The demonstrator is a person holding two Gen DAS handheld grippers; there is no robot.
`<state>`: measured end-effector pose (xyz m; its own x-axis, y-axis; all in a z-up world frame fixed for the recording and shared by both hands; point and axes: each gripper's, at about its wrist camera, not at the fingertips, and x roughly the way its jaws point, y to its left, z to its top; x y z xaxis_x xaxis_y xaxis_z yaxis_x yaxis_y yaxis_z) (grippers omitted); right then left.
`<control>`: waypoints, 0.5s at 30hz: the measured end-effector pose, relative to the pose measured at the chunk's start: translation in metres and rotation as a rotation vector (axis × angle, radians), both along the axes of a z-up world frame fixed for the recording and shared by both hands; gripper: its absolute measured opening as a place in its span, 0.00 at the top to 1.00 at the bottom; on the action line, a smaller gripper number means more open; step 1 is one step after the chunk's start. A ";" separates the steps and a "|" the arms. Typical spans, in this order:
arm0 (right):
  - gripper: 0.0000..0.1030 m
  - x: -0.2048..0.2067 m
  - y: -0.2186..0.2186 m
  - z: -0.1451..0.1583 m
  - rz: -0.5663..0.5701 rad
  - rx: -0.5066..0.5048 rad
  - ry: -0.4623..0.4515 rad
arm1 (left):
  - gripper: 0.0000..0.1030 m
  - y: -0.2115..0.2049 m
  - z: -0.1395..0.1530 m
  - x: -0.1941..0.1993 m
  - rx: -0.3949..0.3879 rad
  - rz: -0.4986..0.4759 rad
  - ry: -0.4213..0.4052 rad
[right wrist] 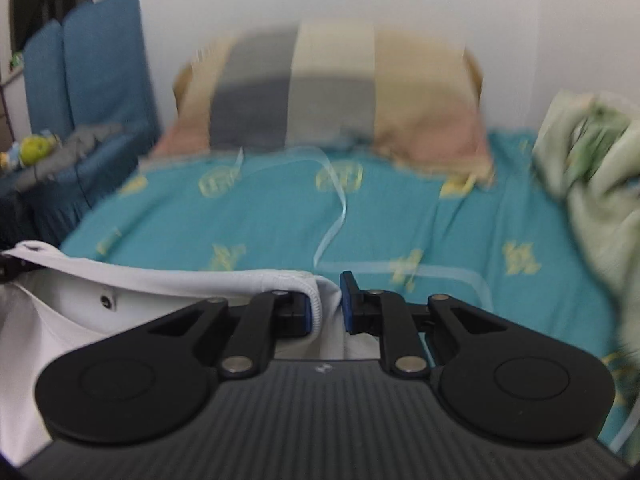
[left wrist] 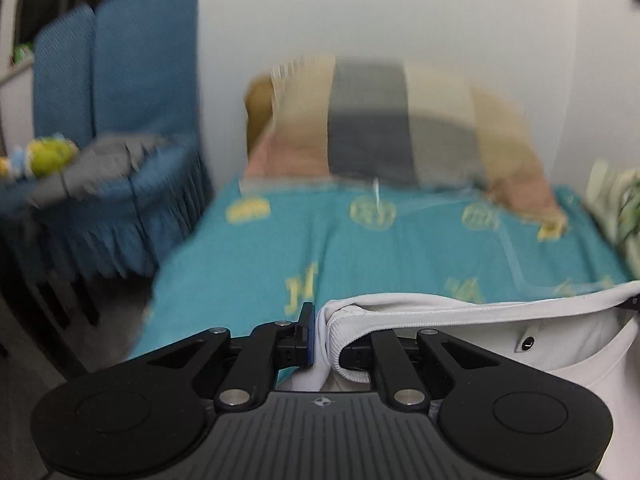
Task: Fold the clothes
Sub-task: 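Raise the held hem high with both grippers and shake the shirt out, then lower the shirt onto the bed and open both grippers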
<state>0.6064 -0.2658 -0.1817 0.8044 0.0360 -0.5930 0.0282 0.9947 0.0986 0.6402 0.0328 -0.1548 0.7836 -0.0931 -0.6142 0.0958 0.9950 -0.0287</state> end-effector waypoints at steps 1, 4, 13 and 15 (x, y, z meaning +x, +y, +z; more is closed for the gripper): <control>0.83 0.008 -0.003 -0.012 0.005 0.024 0.028 | 0.91 -0.001 -0.017 0.009 -0.003 -0.006 0.028; 0.80 0.017 -0.013 -0.037 0.022 0.125 0.098 | 0.89 0.004 -0.047 0.020 -0.038 -0.027 0.083; 0.36 0.006 -0.036 -0.039 0.107 0.372 0.125 | 0.40 0.026 -0.031 0.007 -0.036 -0.143 0.025; 0.19 0.003 -0.037 -0.034 0.101 0.384 0.118 | 0.26 0.031 -0.019 0.000 -0.096 -0.161 0.032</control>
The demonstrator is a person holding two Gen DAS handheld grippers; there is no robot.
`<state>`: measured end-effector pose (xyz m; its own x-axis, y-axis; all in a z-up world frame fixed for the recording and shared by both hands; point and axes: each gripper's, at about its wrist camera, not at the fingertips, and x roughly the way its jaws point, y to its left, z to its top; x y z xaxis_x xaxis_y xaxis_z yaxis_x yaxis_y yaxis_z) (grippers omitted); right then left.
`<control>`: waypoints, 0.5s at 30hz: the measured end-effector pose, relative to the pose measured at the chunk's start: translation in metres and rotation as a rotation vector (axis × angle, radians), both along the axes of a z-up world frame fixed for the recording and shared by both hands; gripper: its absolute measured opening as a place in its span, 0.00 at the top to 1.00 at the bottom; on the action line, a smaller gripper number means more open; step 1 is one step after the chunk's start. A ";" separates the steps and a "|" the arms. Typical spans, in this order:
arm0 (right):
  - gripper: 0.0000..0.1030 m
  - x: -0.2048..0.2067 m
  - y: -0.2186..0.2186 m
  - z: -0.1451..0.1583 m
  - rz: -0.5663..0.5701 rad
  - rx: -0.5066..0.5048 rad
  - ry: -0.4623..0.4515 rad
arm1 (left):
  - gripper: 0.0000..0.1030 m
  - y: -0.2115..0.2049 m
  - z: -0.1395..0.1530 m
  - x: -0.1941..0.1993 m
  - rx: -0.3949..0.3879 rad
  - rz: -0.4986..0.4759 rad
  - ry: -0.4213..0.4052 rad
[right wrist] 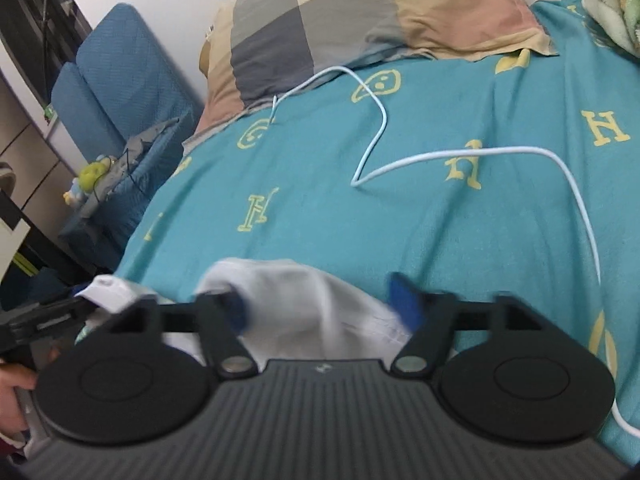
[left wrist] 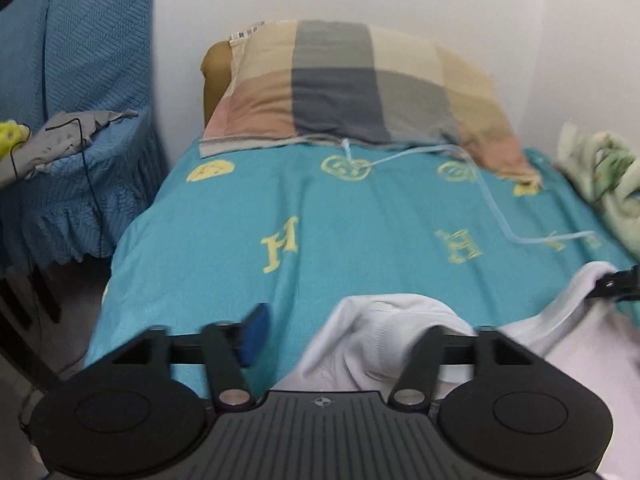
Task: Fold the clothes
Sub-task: 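Lower the shirt onto the bed and open both grippers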
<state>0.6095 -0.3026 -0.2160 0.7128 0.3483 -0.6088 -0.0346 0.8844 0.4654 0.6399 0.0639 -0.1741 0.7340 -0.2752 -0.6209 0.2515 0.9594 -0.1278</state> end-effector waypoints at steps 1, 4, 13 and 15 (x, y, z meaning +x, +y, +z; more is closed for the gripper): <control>0.16 -0.002 0.000 0.002 -0.003 0.016 0.003 | 0.20 0.003 0.006 -0.004 -0.029 -0.009 0.005; 0.17 -0.003 0.000 0.005 0.011 0.046 0.046 | 0.19 0.005 0.023 -0.015 -0.069 -0.043 0.043; 0.17 -0.001 0.021 0.023 0.068 -0.075 0.121 | 0.18 0.009 0.035 -0.070 -0.043 -0.093 0.073; 0.17 -0.010 0.023 0.035 0.036 -0.087 0.034 | 0.18 0.013 0.036 -0.077 -0.063 -0.097 0.074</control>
<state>0.5991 -0.2796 -0.1806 0.6789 0.3179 -0.6619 -0.0525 0.9201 0.3881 0.5625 0.0766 -0.1379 0.6552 -0.3825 -0.6514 0.3300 0.9206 -0.2087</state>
